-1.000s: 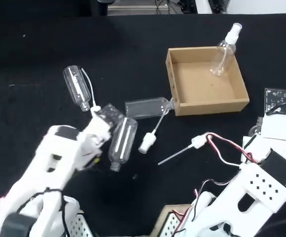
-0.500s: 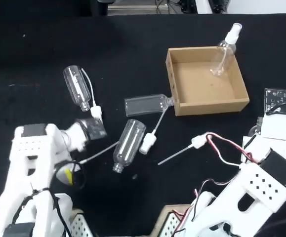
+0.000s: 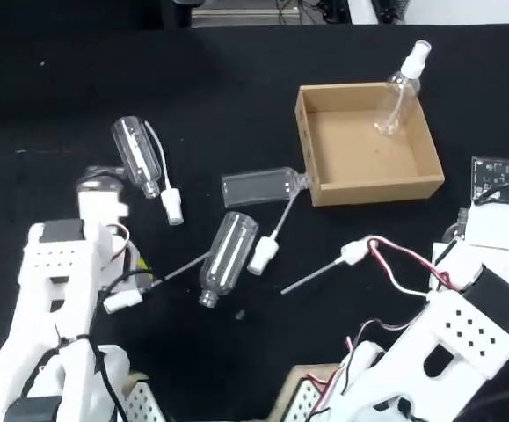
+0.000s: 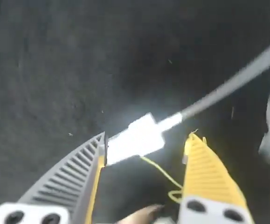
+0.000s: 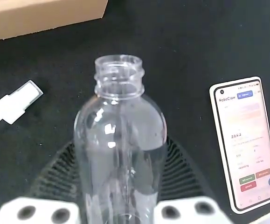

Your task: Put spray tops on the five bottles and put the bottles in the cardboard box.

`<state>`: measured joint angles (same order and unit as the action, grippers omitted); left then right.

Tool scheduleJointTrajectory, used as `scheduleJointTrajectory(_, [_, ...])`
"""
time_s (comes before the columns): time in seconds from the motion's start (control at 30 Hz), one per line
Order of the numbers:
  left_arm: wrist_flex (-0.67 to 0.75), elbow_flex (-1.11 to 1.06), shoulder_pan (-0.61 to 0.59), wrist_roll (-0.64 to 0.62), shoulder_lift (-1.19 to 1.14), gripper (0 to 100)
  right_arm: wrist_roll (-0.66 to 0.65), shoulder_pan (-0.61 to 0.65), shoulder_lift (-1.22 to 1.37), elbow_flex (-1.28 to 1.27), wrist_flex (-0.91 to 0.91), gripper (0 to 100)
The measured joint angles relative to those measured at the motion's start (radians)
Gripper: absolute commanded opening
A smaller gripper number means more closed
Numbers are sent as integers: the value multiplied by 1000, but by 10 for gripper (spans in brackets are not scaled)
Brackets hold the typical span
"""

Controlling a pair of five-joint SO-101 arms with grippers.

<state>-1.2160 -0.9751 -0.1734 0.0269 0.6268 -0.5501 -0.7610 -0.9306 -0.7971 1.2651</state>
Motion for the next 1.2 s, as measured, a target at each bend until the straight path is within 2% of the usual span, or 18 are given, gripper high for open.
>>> scheduleJointTrajectory(0.07, [61,-38,2,-133,0,252,0,0,0,0,0,11])
scheduleJointTrajectory(0.4, [103,-107,3,-431,-2,254,0,0,0,0,0,11])
scheduleJointTrajectory(0.53, [186,-164,3,-505,-2,250,0,0,0,0,0,11])
scheduleJointTrajectory(0.7, [328,-264,3,-549,0,248,0,0,0,0,0,11])
scheduleJointTrajectory(0.83, [341,-265,5,-557,2,245,0,0,0,0,0,11])
scheduleJointTrajectory(1.03, [347,-245,6,-559,2,121,0,0,0,0,0,11])
scheduleJointTrajectory(1.1, [353,-219,6,-535,0,130,0,0,0,0,0,11])
scheduleJointTrajectory(1.2, [353,-183,6,-433,-2,183,0,0,0,0,0,11])
